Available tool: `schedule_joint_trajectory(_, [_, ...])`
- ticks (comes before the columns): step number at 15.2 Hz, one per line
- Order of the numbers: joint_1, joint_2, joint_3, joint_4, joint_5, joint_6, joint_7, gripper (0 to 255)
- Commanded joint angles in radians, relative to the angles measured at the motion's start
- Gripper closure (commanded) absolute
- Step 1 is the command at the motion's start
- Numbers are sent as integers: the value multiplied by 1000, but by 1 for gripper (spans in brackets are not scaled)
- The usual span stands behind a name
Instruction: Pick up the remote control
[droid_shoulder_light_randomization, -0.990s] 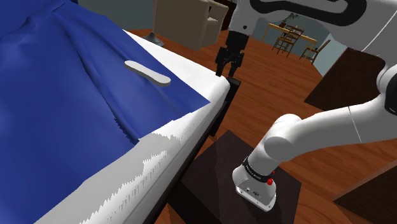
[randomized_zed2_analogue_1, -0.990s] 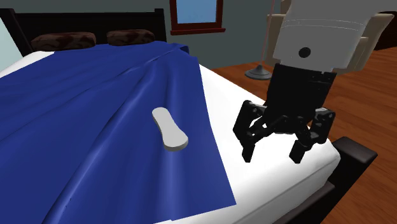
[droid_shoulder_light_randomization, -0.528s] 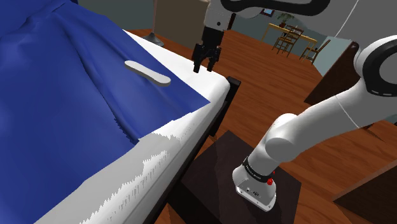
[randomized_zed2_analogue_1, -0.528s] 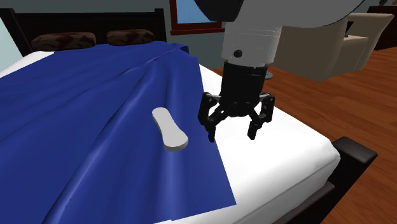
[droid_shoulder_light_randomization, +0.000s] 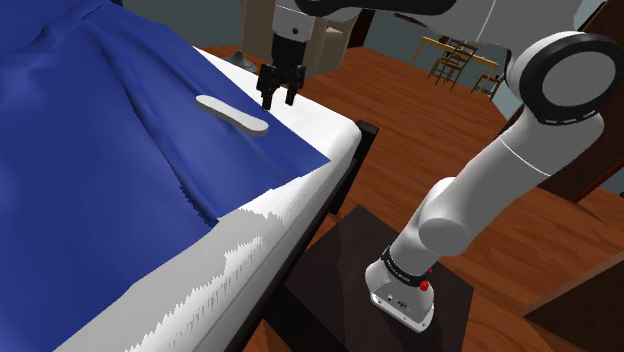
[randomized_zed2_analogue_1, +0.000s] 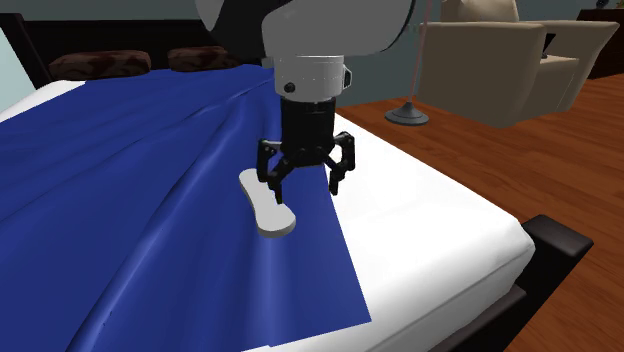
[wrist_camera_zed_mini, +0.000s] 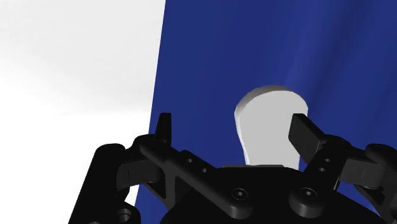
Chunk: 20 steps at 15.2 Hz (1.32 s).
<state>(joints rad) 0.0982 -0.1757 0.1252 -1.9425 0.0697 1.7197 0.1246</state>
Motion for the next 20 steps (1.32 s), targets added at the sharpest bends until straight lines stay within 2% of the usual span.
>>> schedule_joint_trajectory(1, [12, 73, 19, 68, -22, 14, 6, 0])
schedule_joint_trajectory(8, [66, 311, 72, 322, -115, 19, 35, 0])
schedule_joint_trajectory(17, [65, 313, 71, 224, -116, 120, 37, 0])
schedule_joint_trajectory(18, [65, 314, 71, 224, -116, 121, 38, 255])
schedule_joint_trajectory(20, [65, 314, 71, 224, -116, 121, 38, 255])
